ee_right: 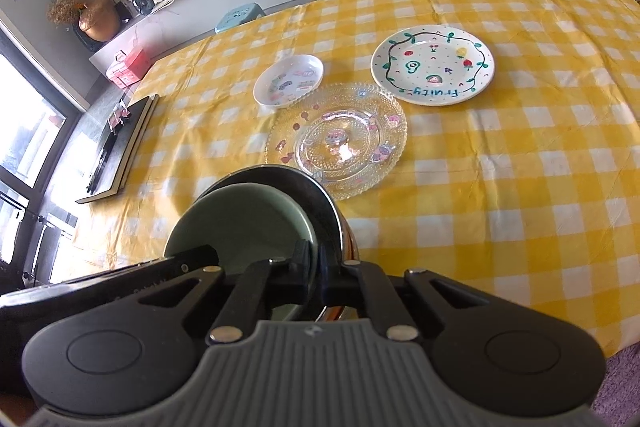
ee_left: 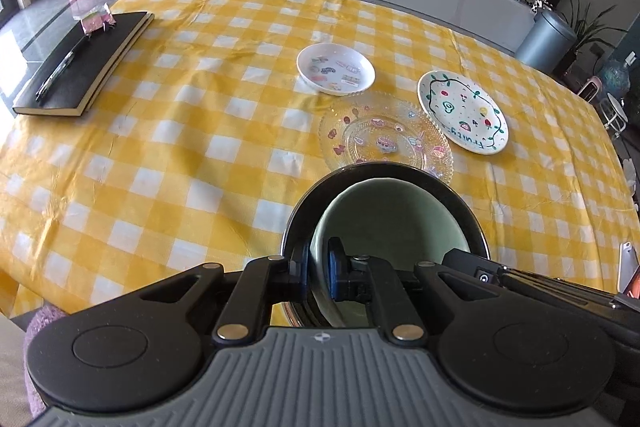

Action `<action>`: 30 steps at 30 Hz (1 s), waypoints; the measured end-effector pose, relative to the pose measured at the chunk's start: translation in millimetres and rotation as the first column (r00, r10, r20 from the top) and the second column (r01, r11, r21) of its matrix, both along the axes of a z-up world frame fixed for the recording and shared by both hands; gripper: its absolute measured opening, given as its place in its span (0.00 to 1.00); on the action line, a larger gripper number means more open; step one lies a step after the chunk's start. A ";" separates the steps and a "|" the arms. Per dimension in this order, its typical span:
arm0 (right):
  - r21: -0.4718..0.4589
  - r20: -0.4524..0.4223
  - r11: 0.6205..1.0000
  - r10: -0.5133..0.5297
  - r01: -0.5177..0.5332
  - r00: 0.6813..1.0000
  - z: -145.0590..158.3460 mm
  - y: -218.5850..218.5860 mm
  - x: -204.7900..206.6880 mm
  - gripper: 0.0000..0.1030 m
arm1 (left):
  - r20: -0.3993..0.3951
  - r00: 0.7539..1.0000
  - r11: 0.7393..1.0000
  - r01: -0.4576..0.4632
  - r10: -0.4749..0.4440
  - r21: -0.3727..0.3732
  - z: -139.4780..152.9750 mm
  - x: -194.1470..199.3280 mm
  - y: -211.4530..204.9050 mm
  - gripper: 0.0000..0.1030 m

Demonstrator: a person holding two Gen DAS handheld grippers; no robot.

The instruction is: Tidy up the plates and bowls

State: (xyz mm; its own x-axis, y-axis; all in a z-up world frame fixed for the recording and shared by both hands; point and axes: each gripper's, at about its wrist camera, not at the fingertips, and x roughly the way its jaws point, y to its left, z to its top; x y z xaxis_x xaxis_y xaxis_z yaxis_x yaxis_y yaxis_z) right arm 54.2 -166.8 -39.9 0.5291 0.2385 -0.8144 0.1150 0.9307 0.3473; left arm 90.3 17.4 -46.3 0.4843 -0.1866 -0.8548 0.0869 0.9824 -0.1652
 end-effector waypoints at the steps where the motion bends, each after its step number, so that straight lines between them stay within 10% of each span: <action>1: -0.004 0.003 1.000 -0.001 0.001 1.000 0.5 0.4 -0.4 0.02 | 0.002 1.000 1.000 0.005 -0.005 0.002 -0.4 0.7 -0.2 0.10; 11: 0.017 0.063 1.000 -0.014 0.012 0.998 11.7 -4.6 -4.1 0.08 | 0.038 0.999 1.000 0.027 -0.026 -0.009 6.0 -0.9 4.4 0.14; 30: 0.058 0.095 0.995 -0.082 0.077 0.992 15.3 -26.2 -6.2 0.46 | 0.156 0.987 0.992 0.045 -0.026 -0.117 28.3 -13.9 18.3 0.60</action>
